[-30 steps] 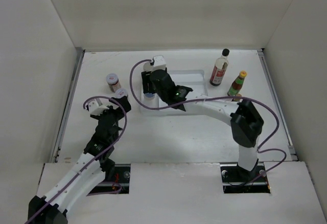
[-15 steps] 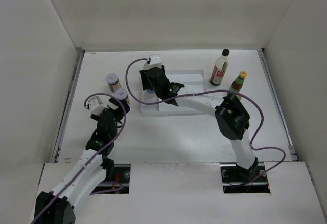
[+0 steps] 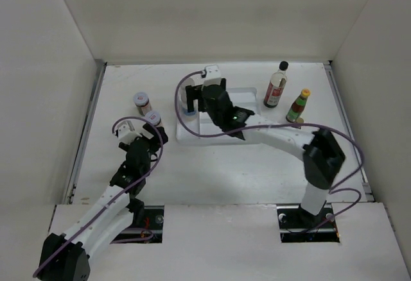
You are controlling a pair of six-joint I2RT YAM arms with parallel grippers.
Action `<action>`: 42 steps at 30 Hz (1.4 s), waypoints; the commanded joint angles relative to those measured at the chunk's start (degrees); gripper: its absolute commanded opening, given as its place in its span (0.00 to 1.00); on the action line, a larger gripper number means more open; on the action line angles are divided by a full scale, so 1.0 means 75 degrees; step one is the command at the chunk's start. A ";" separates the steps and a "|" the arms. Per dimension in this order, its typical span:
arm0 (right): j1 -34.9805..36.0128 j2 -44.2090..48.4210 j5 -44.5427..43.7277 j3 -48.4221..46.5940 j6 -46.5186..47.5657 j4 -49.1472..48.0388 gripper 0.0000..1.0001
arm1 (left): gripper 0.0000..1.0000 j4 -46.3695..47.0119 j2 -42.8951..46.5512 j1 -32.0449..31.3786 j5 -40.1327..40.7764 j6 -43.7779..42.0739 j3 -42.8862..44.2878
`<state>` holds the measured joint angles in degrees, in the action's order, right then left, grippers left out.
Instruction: Organize the condiment bottles
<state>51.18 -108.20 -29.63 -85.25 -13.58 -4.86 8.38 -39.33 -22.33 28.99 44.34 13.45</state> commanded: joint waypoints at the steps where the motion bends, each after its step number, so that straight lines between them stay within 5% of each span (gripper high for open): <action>1: 0.0061 0.2269 -0.0326 0.0956 0.0053 -0.0734 0.99 | 0.92 0.0487 0.0298 -0.0367 0.0095 -0.0029 0.0058; 7: -0.1494 0.5926 -0.2093 0.3980 -0.0099 -0.0373 0.98 | 0.92 0.1248 0.0381 -0.1129 0.0013 -0.0379 -0.0247; 11: -0.3088 0.7008 -0.2343 0.4838 -0.0356 0.0645 0.98 | 0.92 0.1846 0.0066 -0.1586 0.0083 -0.0638 -0.0247; 15: -0.3771 0.7196 -0.2167 0.5435 -0.0825 0.1737 0.99 | 0.92 0.2315 -0.0345 -0.1821 0.0095 -0.0697 -0.0270; 26: -0.4274 0.6517 -0.2016 0.6293 -0.1611 0.1762 0.89 | 0.92 0.2562 -0.0346 -0.1775 0.0037 -0.0814 -0.0340; 37: -0.4685 0.5627 -0.1054 0.5965 -0.1880 0.1527 0.64 | 0.92 0.2480 -0.0065 -0.1740 0.0025 -0.0826 -0.0399; 42: -0.4511 0.5672 -0.1789 0.5871 -0.1834 0.1364 0.36 | 0.92 0.2363 0.0158 -0.1705 0.0060 -0.0849 -0.0399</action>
<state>16.45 -67.18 -39.40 -38.46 -26.72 8.38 24.62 -39.64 -35.62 29.30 38.89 10.79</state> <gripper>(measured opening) 0.403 0.917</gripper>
